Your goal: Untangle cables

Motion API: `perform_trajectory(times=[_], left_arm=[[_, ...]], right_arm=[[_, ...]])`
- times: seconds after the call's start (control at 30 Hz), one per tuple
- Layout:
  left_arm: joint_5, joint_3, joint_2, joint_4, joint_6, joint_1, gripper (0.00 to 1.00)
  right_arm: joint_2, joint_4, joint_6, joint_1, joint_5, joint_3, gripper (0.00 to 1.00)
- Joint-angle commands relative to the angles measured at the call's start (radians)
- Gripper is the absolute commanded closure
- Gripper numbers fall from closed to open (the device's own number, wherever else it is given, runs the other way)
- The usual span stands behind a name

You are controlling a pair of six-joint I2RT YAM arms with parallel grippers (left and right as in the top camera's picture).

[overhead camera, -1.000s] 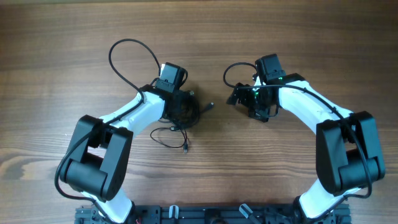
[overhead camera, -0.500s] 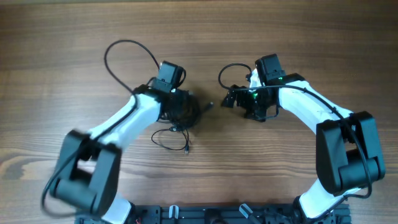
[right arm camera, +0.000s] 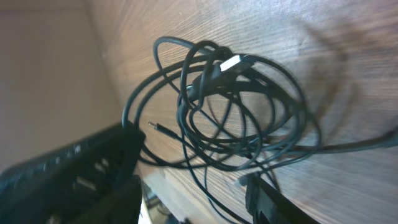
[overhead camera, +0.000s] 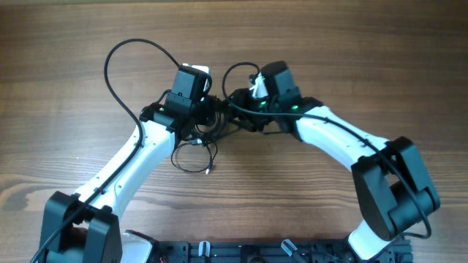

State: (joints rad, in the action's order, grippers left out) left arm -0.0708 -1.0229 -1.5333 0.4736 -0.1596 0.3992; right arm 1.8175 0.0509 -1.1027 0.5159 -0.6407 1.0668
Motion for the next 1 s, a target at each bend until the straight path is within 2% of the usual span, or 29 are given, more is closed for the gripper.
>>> perform_trajectory(times=[0.0, 0.1, 0.43, 0.7, 0.77, 0.87, 0.97], left_arm=[[0.094, -0.011, 0.001, 0.016, -0.018, -0.003, 0.96], [0.105, -0.011, 0.001, 0.018, -0.074, -0.003, 0.96], [0.108, 0.044, -0.018, 0.016, -0.147, -0.002, 0.96], [0.120, 0.049, -0.019, 0.013, -0.167, -0.002, 0.96], [0.120, 0.049, -0.019, 0.013, -0.167, -0.002, 0.96], [0.117, 0.049, -0.019, 0.014, -0.167, -0.002, 0.96], [0.023, 0.049, -0.019, 0.015, -0.190, -0.009, 0.96]], right_arm=[[0.069, -0.091, -0.137, 0.031, 0.102, 0.005, 0.42], [0.132, -0.212, -0.139, 0.031, 0.103, 0.005, 0.41], [0.206, -0.255, -0.139, 0.031, 0.181, 0.005, 0.43], [0.208, -0.249, -0.212, 0.032, 0.172, 0.005, 0.64], [0.208, -0.242, -0.214, 0.035, 0.173, 0.005, 0.77], [0.208, -0.129, -0.205, 0.034, 0.187, 0.005, 0.96], [0.208, 0.041, -0.205, 0.020, 0.256, 0.005, 0.96]])
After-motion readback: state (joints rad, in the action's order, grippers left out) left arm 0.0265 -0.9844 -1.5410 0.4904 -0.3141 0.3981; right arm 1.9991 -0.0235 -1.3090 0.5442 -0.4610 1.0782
